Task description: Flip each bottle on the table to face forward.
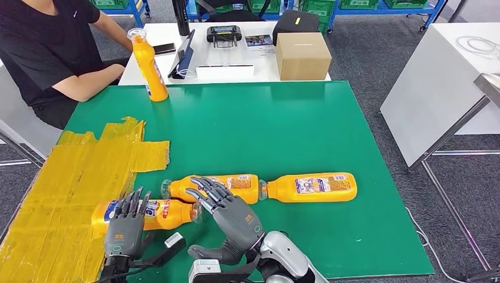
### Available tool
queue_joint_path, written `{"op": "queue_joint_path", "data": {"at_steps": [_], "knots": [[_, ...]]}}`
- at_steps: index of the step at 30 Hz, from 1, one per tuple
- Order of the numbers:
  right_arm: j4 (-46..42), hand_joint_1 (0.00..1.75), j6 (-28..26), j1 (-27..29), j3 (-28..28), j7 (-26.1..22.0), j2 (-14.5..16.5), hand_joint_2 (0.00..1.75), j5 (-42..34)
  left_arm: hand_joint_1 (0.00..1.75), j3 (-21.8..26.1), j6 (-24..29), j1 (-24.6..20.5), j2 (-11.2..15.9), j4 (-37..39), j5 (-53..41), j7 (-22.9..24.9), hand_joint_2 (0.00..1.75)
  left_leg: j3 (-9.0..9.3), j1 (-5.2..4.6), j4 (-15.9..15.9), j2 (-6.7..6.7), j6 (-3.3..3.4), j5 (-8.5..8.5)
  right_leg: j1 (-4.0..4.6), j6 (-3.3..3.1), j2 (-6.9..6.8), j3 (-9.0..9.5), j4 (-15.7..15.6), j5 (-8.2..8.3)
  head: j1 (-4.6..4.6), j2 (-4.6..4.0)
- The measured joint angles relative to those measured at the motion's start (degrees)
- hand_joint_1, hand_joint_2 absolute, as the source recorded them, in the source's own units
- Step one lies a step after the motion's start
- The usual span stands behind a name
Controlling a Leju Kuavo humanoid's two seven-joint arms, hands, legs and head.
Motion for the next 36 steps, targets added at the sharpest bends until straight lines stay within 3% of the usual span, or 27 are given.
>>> {"op": "queue_joint_path", "data": {"at_steps": [10, 16, 20, 25, 29, 32, 36], "knots": [[-0.02, 0.0, 0.19, -0.85, 0.14, -0.15, 0.84, 0.0, -0.67, 0.0, -1.64, -2.01, -1.39, 2.02, 0.96, 0.02, -0.29, 1.75, 0.53, 0.0, -0.17, -0.21, -0.14, -0.09, -0.01, -0.12, -0.27, 0.52, 0.01, -0.21, 0.01, 0.0], [-0.01, 0.0, 0.76, -2.16, 0.21, -0.33, 1.47, 0.0, -2.01, 0.0, -2.8, -7.4, -2.46, 5.4, 0.89, 3.56, -3.61, 1.75, 0.49, -0.05, -0.61, -0.33, -0.29, -0.46, -0.1, -0.31, -0.47, 0.95, -0.01, -0.39, 0.01, 0.0], [0.12, 0.0, 1.04, -2.9, 0.22, -0.9, 1.63, 0.0, -3.0, 0.0, -2.07, -10.08, -0.83, 9.45, -1.35, 15.1, -10.54, 1.75, 1.14, -0.02, -0.89, -0.15, -0.58, -0.3, -0.06, -0.77, -0.35, 1.33, 0.07, -0.43, -0.02, 0.0], [0.59, 0.0, 1.09, -3.88, 0.22, -2.61, 1.22, 0.0, -4.78, 0.0, 4.31, -14.43, 7.74, 13.16, -9.36, 34.77, -28.38, 1.75, 0.35, 0.02, -0.87, 0.01, -0.81, 0.24, -0.02, -0.8, -0.19, 0.68, 0.27, -0.3, -0.07, 0.0], [1.82, 0.0, 1.14, -4.44, 0.22, -3.42, 0.08, 0.0, -5.77, 0.0, 13.29, -25.65, 14.03, 10.84, -15.94, 50.46, -45.03, 0.0, -0.19, 0.01, -0.86, 0.09, -0.85, 0.17, -0.02, -0.81, -0.09, 0.05, 0.28, -0.34, -0.02, 0.0], [2.32, 0.0, 1.12, -4.47, 0.22, -3.56, -0.43, 0.0, -5.91, 0.0, 19.4, -35.78, 16.59, 7.6, -20.99, 66.43, -48.7, 0.0, -0.36, 0.0, -0.79, 0.0, -0.84, 0.19, -0.05, -0.79, -0.18, -0.78, 0.26, -0.33, 0.0, 0.0], [2.51, 0.0, 1.11, -4.01, 0.24, -3.5, -0.64, 0.0, -5.34, 0.0, 28.07, -51.3, 14.88, 1.42, -25.89, 82.92, -49.12, 0.0, -0.55, -0.02, -0.74, -0.15, -0.74, 0.28, -0.07, -0.68, -0.32, -0.7, 0.26, -0.22, -0.01, 0.0]]}}
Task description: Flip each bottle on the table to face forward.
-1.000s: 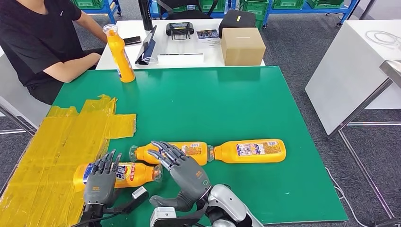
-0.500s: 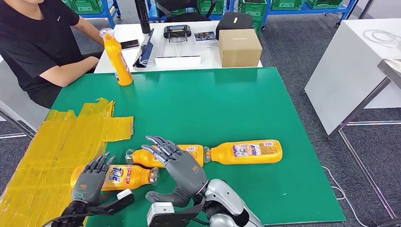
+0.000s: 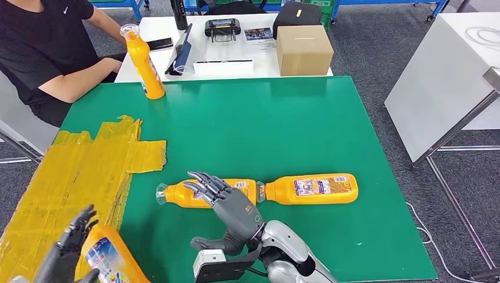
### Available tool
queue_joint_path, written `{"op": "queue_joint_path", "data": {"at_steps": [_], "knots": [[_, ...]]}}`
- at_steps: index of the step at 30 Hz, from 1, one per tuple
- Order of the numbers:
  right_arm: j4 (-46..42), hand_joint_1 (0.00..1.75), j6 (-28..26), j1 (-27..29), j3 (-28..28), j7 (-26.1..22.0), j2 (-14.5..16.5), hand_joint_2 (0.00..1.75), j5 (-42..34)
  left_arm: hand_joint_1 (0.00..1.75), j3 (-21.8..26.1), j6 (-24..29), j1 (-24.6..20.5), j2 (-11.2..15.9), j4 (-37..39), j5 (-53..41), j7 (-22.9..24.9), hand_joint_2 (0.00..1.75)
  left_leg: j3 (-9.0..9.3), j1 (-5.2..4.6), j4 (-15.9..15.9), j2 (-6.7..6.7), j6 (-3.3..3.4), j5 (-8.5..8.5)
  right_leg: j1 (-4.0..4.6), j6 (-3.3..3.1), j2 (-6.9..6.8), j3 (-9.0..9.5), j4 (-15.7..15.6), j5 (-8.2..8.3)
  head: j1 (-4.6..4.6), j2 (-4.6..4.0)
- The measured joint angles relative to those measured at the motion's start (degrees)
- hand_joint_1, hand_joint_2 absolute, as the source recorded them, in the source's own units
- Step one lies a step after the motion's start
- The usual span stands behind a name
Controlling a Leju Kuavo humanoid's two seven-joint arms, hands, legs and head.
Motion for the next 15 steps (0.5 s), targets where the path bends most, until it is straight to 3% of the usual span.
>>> {"op": "queue_joint_path", "data": {"at_steps": [3, 6, 10, 15], "knots": [[0.01, 0.0, 0.0, 0.29, 0.0, 0.13, -0.05, 0.0, 0.52, 0.0, 8.98, -13.98, -3.57, -6.27, -2.01, 5.78, -0.09, 0.0, -0.01, -0.02, 0.01, 0.01, 0.04, 0.03, -0.01, 0.05, 0.02, 0.01, 0.0, 0.05, 0.0, 0.0], [0.02, 0.0, 0.0, 0.52, 0.0, 0.25, -0.07, 0.0, 0.81, 0.0, 17.56, -22.63, -6.71, -11.54, -2.46, 7.12, -0.1, 0.0, 0.0, -0.03, 0.03, 0.02, 0.05, 0.03, -0.07, 0.06, 0.04, -0.01, 0.0, 0.06, -0.01, 0.0], [0.02, 0.0, 0.0, 0.92, 0.0, 0.41, -0.07, 0.0, 1.18, 0.0, 24.54, -27.09, -9.1, -15.74, -2.45, 7.36, -0.1, 0.0, -0.01, -0.03, 0.03, 0.02, 0.05, 0.03, -0.07, 0.06, 0.04, -0.03, 0.0, 0.06, -0.02, 0.0], [0.02, 0.0, 0.0, 1.3, 0.0, 0.46, -0.1, 0.0, 1.61, 0.0, 28.69, -28.99, -10.51, -18.6, -2.45, 7.44, -0.09, 0.0, -0.03, -0.02, 0.03, 0.02, 0.05, 0.03, -0.07, 0.07, 0.04, -0.07, 0.0, 0.05, -0.02, 0.0]]}}
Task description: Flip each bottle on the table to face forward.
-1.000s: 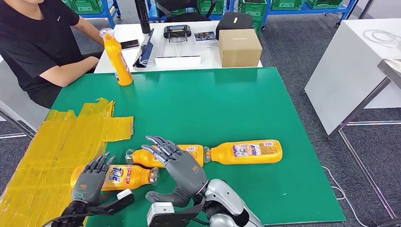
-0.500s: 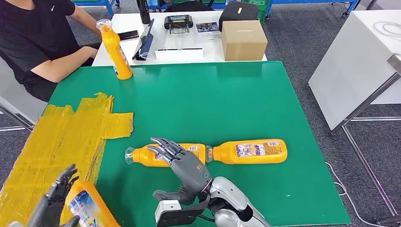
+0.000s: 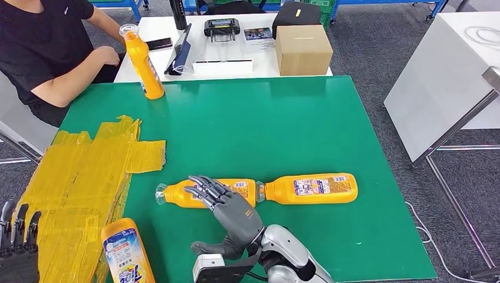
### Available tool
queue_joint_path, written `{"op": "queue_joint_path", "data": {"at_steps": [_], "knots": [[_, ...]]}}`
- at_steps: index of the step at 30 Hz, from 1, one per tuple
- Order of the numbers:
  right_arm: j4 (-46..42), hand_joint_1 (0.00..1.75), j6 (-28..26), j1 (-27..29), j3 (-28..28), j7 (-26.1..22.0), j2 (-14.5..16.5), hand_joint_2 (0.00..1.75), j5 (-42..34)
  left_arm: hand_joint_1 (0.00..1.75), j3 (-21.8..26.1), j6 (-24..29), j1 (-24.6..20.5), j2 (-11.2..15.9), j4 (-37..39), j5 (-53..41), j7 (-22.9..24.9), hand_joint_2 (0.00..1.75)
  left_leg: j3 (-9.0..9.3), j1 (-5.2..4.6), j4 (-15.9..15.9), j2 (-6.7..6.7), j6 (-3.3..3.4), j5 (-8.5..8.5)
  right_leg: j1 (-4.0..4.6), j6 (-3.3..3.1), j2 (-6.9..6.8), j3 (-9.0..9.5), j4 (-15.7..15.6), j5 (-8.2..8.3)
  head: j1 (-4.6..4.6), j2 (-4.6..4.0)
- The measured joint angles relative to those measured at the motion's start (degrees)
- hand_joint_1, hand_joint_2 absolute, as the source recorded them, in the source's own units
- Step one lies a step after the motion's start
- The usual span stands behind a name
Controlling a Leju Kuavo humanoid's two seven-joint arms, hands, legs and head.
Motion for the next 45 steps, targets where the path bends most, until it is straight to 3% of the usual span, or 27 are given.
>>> {"op": "queue_joint_path", "data": {"at_steps": [9, 26, 30, 37, 41, 45], "knots": [[-0.02, 0.0, -0.02, 0.69, 0.0, 0.13, -0.14, 0.0, 0.27, 0.0, 3.21, -3.57, -1.05, -2.98, 0.17, 1.93, 0.01, 0.0, -0.03, -0.01, 0.0, 0.0, 0.0, 0.0, -0.01, 0.0, 0.01, -0.03, 0.0, 0.0, 0.01, 0.0], [-0.02, 0.0, -0.05, 0.97, 0.0, 0.2, -0.34, 0.0, 0.62, 0.0, 3.83, -3.77, -1.33, -4.27, 0.34, 2.08, 0.01, 0.0, -0.04, -0.01, 0.0, 0.0, 0.0, 0.0, -0.01, 0.0, 0.01, -0.04, 0.0, 0.0, 0.0, 0.0], [-0.02, 0.0, -0.07, 1.02, 0.0, 0.27, -0.34, 0.0, 0.77, 0.0, 3.83, -3.99, -1.33, -4.47, 0.35, 2.49, 0.01, 1.75, -0.03, -0.01, 0.0, 0.0, 0.0, 0.0, -0.01, 0.0, 0.01, -0.04, 0.0, 0.0, 0.0, 0.0], [-0.04, 0.0, -0.26, 1.64, -0.03, 0.59, -0.34, 0.0, 1.49, 0.0, 2.15, -1.87, -0.13, -4.86, -0.09, 4.37, 0.01, 1.75, -0.04, -0.01, 0.0, 0.01, 0.0, 0.0, -0.01, 0.0, 0.02, -0.07, 0.0, 0.0, 0.01, 0.0], [-0.06, 0.0, -0.4, 1.9, -0.35, 1.62, -0.34, 1.75, 2.12, 0.0, -0.49, 0.4, 1.33, -4.98, -1.05, 4.37, 0.3, 1.75, -0.05, -0.01, 0.0, 0.01, 0.0, 0.0, -0.01, 0.0, 0.02, -0.1, -0.01, 0.0, 0.01, 0.0], [1.22, 0.0, 0.07, 1.06, -2.87, 4.39, -0.31, 1.75, 0.57, 0.0, -6.84, 9.48, 2.76, -5.24, -2.05, 3.37, 3.09, 1.75, -0.05, -0.03, 0.01, 0.0, 0.02, 0.01, -0.05, 0.03, 0.0, -0.11, -0.02, 0.02, -0.01, 0.0]]}}
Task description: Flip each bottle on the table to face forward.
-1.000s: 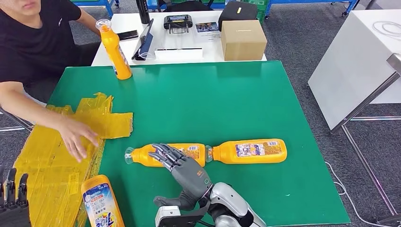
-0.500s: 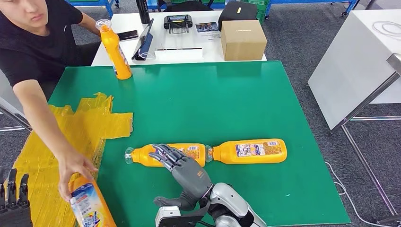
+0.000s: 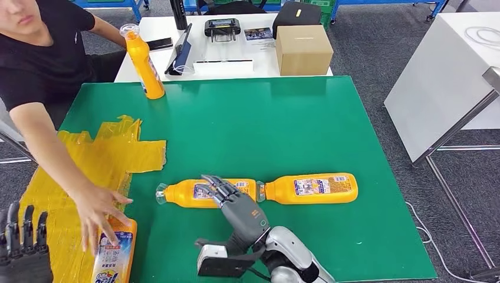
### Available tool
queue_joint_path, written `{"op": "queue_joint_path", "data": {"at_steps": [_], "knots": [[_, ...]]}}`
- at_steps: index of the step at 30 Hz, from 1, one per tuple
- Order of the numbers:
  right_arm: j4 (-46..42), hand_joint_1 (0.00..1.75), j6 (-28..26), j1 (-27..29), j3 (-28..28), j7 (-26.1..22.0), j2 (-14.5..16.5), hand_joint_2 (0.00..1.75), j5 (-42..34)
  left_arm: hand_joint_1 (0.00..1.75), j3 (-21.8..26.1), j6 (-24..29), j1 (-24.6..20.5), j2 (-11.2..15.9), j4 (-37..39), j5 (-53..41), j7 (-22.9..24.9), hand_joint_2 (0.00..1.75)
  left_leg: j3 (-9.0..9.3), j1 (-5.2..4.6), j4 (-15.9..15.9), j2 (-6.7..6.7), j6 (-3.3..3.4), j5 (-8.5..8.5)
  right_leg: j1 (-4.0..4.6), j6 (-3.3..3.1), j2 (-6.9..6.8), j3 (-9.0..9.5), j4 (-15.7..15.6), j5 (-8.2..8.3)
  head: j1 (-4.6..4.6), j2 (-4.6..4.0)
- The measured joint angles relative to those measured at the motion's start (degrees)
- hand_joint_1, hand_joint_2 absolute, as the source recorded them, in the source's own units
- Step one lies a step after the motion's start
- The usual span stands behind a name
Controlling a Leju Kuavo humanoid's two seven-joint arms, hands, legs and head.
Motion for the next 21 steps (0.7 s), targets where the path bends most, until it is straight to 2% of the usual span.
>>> {"op": "queue_joint_path", "data": {"at_steps": [3, 13, 17, 21], "knots": [[2.4, 0.0, 0.49, -1.16, -2.96, 0.42, 0.18, 1.75, -1.07, 0.0, -6.56, 5.54, 0.68, -0.19, -0.6, -1.14, 1.96, 1.75, -0.01, -0.04, 0.01, -0.02, 0.05, 0.04, -0.02, 0.08, 0.01, 0.07, 0.0, 0.06, 0.02, 0.0], [9.6, 0.0, 0.04, -3.83, -10.84, 4.29, 1.88, 1.75, 0.93, 0.0, -23.94, 14.29, 3.46, -0.4, -3.03, -3.7, 5.1, 1.75, -0.07, -0.08, 0.05, -0.02, 0.07, 0.04, -0.06, 0.1, 0.02, 0.03, 0.0, 0.07, 0.0, 0.0], [12.05, 0.0, 0.04, -4.96, -12.04, 5.04, 2.63, 1.75, 2.34, 0.0, -28.63, 16.47, 4.12, -0.31, -3.1, -3.82, 5.56, 1.75, -0.08, -0.08, 0.05, -0.02, 0.07, 0.04, -0.05, 0.1, 0.02, 0.02, 0.0, 0.07, -0.01, 0.0], [14.49, 0.0, 0.16, -6.16, -12.4, 5.18, 3.39, 1.75, 2.77, 0.0, -31.12, 16.81, 4.27, 0.03, -3.1, -3.47, 5.97, 1.75, -0.08, -0.07, 0.05, -0.01, 0.07, 0.04, -0.04, 0.1, 0.02, 0.02, 0.0, 0.07, 0.0, 0.0]]}}
